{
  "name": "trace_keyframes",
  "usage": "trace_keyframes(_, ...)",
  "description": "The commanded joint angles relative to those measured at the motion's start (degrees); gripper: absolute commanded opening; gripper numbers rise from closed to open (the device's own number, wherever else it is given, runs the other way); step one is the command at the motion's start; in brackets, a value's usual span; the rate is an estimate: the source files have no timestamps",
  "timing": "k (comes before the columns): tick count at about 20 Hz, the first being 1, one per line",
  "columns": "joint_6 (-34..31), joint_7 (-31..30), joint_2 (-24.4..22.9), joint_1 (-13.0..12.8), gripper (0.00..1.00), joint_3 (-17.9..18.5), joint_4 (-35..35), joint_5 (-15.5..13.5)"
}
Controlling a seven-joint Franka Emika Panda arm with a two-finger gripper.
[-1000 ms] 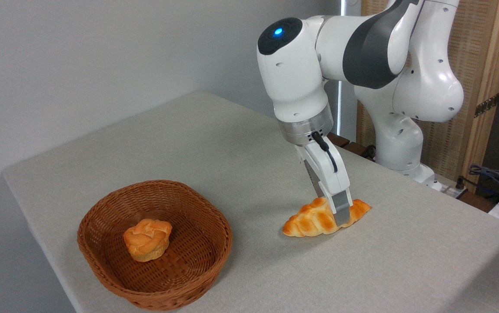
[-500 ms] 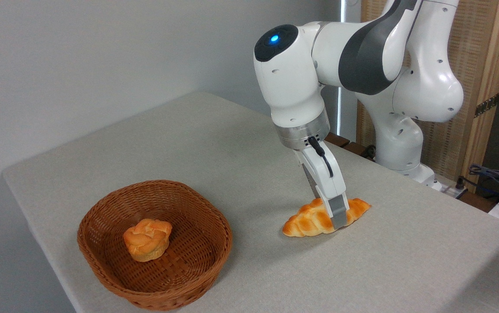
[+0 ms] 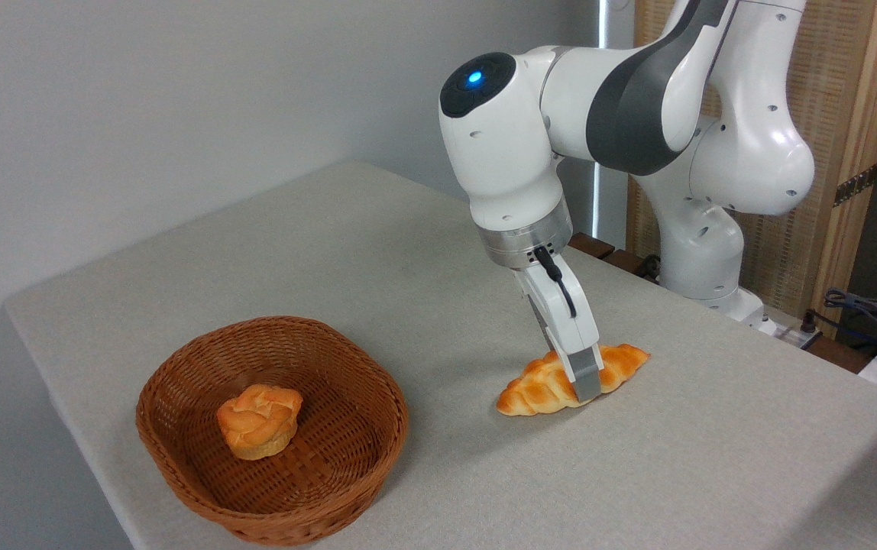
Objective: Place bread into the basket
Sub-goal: 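Close the gripper around the middle of the braided roll, then lift the braided roll and carry it over the wicker basket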
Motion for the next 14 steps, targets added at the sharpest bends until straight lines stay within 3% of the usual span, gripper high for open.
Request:
trace_keyframes(1,1.8,1.2,0.2,-0.2,0.42,0.2,-0.5,-1.0)
trace_keyframes(14,1.6,1.1,0.2,-1.2,0.39,0.2,0.0,-1.1)
